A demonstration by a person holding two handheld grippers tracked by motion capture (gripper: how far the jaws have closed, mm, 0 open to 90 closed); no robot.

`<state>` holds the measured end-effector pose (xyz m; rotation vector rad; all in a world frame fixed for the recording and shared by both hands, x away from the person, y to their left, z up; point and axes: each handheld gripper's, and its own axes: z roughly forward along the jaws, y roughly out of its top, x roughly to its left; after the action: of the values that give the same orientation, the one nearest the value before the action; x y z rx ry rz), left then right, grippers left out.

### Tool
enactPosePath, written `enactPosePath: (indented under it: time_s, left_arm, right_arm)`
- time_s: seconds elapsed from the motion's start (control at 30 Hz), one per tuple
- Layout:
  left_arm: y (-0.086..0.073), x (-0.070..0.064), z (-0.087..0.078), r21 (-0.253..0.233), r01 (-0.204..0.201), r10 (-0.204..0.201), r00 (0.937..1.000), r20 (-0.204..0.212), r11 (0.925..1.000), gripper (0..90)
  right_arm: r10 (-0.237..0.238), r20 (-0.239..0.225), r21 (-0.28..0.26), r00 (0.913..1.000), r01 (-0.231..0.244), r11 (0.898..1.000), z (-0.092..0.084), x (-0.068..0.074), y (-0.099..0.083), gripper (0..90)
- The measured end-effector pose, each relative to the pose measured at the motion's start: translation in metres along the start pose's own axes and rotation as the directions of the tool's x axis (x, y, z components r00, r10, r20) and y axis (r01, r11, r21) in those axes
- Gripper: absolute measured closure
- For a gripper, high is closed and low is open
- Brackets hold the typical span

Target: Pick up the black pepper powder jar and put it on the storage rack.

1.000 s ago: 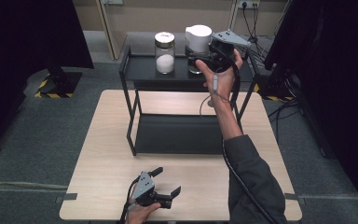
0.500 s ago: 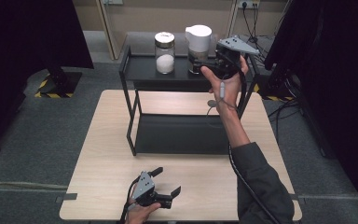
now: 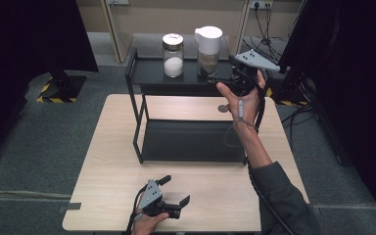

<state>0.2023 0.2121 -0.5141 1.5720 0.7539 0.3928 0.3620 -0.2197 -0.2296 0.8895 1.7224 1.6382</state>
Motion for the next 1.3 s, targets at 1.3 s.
enactPosePath:
  time_s: [1.3]
  left_arm:
    - [0.000, 0.000, 0.000, 0.000, 0.002, -0.002, 1.0000, -0.007, 1.0000, 0.1]
  right_arm:
    - [0.001, -0.174, 0.001, 0.9847, -0.001, 1.000, -0.065, -0.004, -0.093, 0.5]
